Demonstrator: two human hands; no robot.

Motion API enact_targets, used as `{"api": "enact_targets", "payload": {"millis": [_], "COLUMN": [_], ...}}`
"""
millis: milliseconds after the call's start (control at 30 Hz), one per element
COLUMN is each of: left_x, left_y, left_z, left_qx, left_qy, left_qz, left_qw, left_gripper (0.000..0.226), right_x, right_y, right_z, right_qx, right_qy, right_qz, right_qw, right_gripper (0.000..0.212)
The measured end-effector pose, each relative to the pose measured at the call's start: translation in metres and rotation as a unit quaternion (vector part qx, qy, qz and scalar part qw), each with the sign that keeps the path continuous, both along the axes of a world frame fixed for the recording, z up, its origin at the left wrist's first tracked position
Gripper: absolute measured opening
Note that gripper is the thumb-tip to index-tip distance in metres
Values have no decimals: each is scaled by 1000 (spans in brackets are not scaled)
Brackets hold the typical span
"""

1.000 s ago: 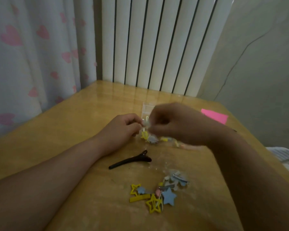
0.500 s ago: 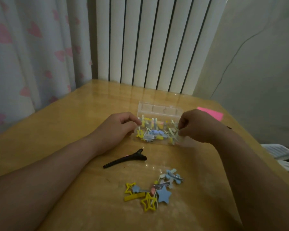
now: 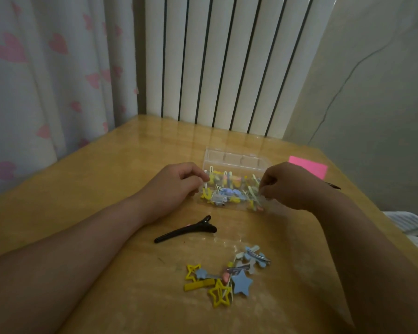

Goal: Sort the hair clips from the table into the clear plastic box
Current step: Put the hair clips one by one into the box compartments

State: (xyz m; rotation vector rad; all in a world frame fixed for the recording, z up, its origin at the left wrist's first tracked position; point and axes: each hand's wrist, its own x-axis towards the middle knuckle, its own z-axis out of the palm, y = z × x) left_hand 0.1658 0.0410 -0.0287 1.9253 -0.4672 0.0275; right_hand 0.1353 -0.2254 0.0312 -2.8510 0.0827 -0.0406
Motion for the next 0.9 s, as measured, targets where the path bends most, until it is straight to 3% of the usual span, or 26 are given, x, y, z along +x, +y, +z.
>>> {"api": "enact_targets", "payload": {"millis": [133,267,433,533,633,767,900], "left_x": [-1,-1,0,1,1,0,0], "left_y": [0,0,0,1,0,0,1], "left_z": [1,1,-1,-2,-1,-1,-1], "left_qx": [3,-4,0,2,-4,-3,-7], "left_qy": [1,4,-2,-7,-3,-3,-3], "left_qz": [1,1,-4,-3,-2,-3,-8], "left_qw": [1000,1000,1000,1000,1000,1000,1000], "left_gripper": [20,20,20,20,20,20,20], "right_x": [-2,-14,-39,-48,-49,-48,-43], "right_y": [2,14,39,55,66,69,67], "right_z": [5,25,44,44,35,30,27], "right_qx": [16,29,-37,-86,-92,-76,-43], "right_qy": [-24,-25,177,300,354,362,301], "right_qz": [14,103,229,252,226,201,211], "right_qw": [999,994,956,916,903,907,929], "right_gripper": [5,2,20,30,34,29,29]}}
